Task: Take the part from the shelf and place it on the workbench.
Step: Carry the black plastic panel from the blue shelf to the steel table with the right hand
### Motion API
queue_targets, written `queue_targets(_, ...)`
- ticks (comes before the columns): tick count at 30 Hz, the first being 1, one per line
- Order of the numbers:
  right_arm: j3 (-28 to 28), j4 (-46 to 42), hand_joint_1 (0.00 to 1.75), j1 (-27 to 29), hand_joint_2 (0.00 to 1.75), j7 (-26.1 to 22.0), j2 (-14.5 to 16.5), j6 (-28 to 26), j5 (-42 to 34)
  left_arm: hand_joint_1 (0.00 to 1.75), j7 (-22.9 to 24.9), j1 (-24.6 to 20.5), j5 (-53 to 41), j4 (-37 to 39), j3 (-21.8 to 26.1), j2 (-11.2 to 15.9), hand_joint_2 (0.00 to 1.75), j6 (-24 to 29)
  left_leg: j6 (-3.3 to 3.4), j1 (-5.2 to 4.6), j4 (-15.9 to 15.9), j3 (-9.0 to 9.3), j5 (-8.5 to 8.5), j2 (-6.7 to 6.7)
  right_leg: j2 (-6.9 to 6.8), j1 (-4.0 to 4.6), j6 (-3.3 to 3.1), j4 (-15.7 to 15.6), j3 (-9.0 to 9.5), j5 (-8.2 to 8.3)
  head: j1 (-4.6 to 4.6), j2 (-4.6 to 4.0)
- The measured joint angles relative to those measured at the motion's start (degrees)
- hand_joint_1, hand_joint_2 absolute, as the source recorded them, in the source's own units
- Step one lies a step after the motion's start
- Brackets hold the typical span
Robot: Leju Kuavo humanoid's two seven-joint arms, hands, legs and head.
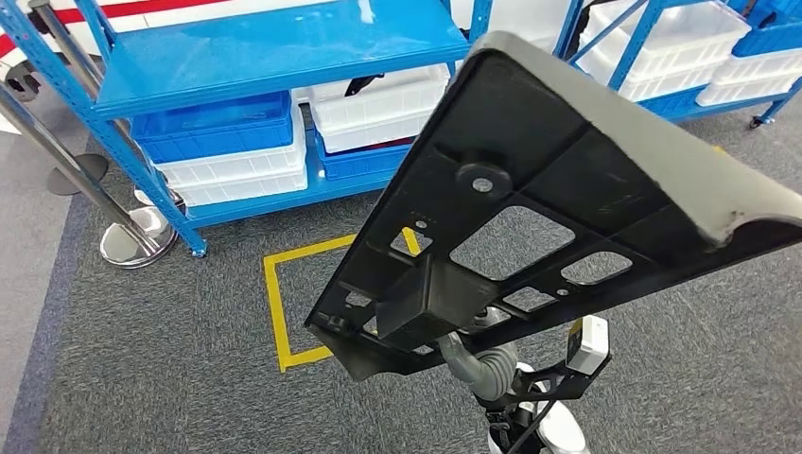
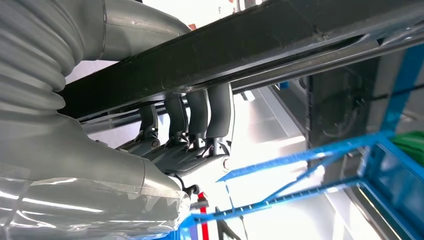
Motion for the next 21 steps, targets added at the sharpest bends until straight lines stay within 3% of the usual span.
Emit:
queue_targets(2,-0.03,-0.03,1.75,0.06,1.75,0.0,0.0,0.0,0.04,0.0,-0.03,-0.09,0.0,-0.01,-0.01,0.0,1.75,-0.02,-0.63,0.12,0.07,-0.03,-0.13,0.76,1.13,0.03,-0.91,-0.03,-0.38,0.26,-0.04,0.0)
queue_targets(4,-0.06,-0.12,1.75,0.03,1.75,-0.01,0.03,0.01,0.07,0.0,-0.06,-0.22,0.0,-0.01,-0.01,0.0,1.75,-0.04,-1.16,0.35,2.12,-0.86,-1.86,-0.52,2.11,-0.07,-1.7,-0.21,-0.58,0.6,-0.04,0.0)
queue_targets(7,-0.07,-0.16,1.75,0.0,1.75,-0.03,0.13,0.03,0.08,0.0,-0.08,-0.02,0.0,-0.01,-0.03,0.0,1.75,-0.05,-1.36,0.46,12.78,-5.63,-7.37,-3.59,3.66,0.07,-2.46,-0.24,-1.02,1.02,-0.07,0.0)
queue_targets(8,-0.07,-0.15,1.75,0.05,1.75,-0.03,0.13,0.03,0.1,0.0,-0.08,0.1,0.0,-0.01,-0.04,0.0,1.75,-0.05,-1.28,0.44,15.86,-7.13,-8.26,-3.9,4.31,0.22,-2.59,-0.2,-1.15,1.12,-0.07,0.0)
queue_targets(9,-0.07,-0.14,1.75,0.08,1.75,-0.03,0.13,0.03,0.12,0.0,-0.08,0.17,0.0,-0.02,-0.05,0.0,1.75,-0.05,-1.09,0.4,17.07,-7.78,-8.06,-4.04,4.99,0.38,-2.68,-0.16,-1.24,1.2,-0.07,0.0)
queue_targets(10,-0.07,-0.14,1.75,0.1,1.75,-0.03,0.13,0.02,0.13,0.0,-0.08,0.2,0.0,-0.02,-0.06,0.0,1.75,-0.05,-0.79,0.32,15.91,-7.32,-6.72,-4.15,5.68,0.54,-2.72,-0.13,-1.25,1.25,-0.07,0.0)
queue_targets(11,-0.07,-0.14,1.75,0.11,1.75,-0.03,0.14,0.02,0.14,0.0,-0.08,0.17,0.0,-0.02,-0.07,0.0,1.75,-0.05,-0.33,0.19,12.57,-5.79,-4.55,-4.57,6.37,0.69,-2.72,-0.11,-1.19,1.31,-0.07,-0.01)
queue_targets(13,-0.08,-0.15,1.75,0.06,1.75,-0.04,0.2,0.03,0.14,0.0,-0.09,0.13,0.03,0.03,-0.07,0.14,1.75,-0.04,0.81,-0.05,4.74,-2.31,-1.01,-6.85,7.58,0.81,-2.55,-0.07,-1.21,1.47,-0.02,-0.01)
queue_targets(15,-0.09,-0.18,1.75,-0.02,1.75,-0.05,0.33,0.04,0.16,0.0,-0.09,0.09,0.07,0.1,-0.07,0.33,1.75,-0.04,1.49,-0.27,0.97,-0.75,-0.16,-8.71,8.65,0.43,-1.95,-0.03,-1.65,1.83,-0.07,0.0)
queue_targets(17,-0.1,-0.28,1.75,-0.02,1.75,-0.05,0.4,-0.01,0.19,0.0,-0.1,0.01,0.09,0.13,-0.08,0.28,1.75,-0.04,1.61,-0.28,0.08,-0.44,0.09,-8.25,9.64,0.13,-1.12,-0.19,-2.08,2.29,-0.15,0.0)
queue_targets(19,-0.15,-0.51,1.75,-0.03,1.75,-0.06,0.42,-0.08,0.23,0.0,-0.15,-0.06,0.08,0.14,-0.09,0.14,1.75,-0.03,1.78,0.02,-1.03,-0.05,0.84,-6.95,8.16,0.3,-0.52,0.86,-2.73,1.51,0.0,0.0)
queue_targets(21,-0.2,-0.7,1.75,-0.1,1.75,-0.06,0.42,-0.12,0.27,0.0,-0.23,-0.02,0.08,0.15,-0.09,0.09,1.75,-0.02,1.99,0.12,-1.72,0.12,1.29,-5.41,5.24,0.25,-0.04,5.94,-5.15,-1.7,0.23,0.0)
